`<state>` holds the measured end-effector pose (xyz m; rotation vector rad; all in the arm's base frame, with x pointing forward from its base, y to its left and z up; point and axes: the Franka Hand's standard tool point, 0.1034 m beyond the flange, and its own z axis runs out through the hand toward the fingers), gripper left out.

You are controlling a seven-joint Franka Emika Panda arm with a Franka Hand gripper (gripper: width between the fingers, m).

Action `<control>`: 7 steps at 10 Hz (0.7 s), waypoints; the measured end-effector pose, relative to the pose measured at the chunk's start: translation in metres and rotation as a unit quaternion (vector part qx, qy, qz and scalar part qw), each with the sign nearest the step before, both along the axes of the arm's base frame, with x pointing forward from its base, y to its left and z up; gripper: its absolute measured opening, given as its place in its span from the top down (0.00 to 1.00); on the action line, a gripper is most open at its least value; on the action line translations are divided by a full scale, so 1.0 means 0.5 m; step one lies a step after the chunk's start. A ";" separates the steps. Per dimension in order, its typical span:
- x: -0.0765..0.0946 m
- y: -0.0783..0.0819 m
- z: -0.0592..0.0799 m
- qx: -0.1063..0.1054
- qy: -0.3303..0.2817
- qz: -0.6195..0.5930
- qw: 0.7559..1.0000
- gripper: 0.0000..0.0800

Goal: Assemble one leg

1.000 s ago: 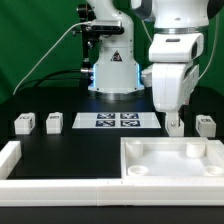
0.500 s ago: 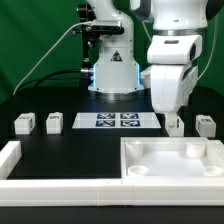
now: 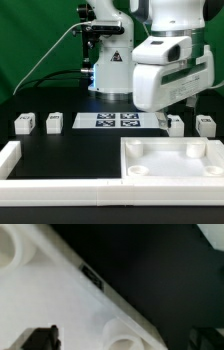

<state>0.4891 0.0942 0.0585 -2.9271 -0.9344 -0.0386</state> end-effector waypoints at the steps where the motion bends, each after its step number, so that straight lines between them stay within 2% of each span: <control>1: -0.009 0.008 -0.002 0.006 0.006 -0.084 0.996 0.19; 3: -0.024 0.038 -0.005 0.012 0.017 -0.218 0.976 0.19; 7: -0.058 0.115 -0.020 0.016 0.022 -0.283 0.959 0.19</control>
Offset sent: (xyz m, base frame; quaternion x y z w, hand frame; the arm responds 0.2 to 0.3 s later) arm -0.0203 0.0202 -0.0017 -0.0256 0.0151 0.2120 0.9768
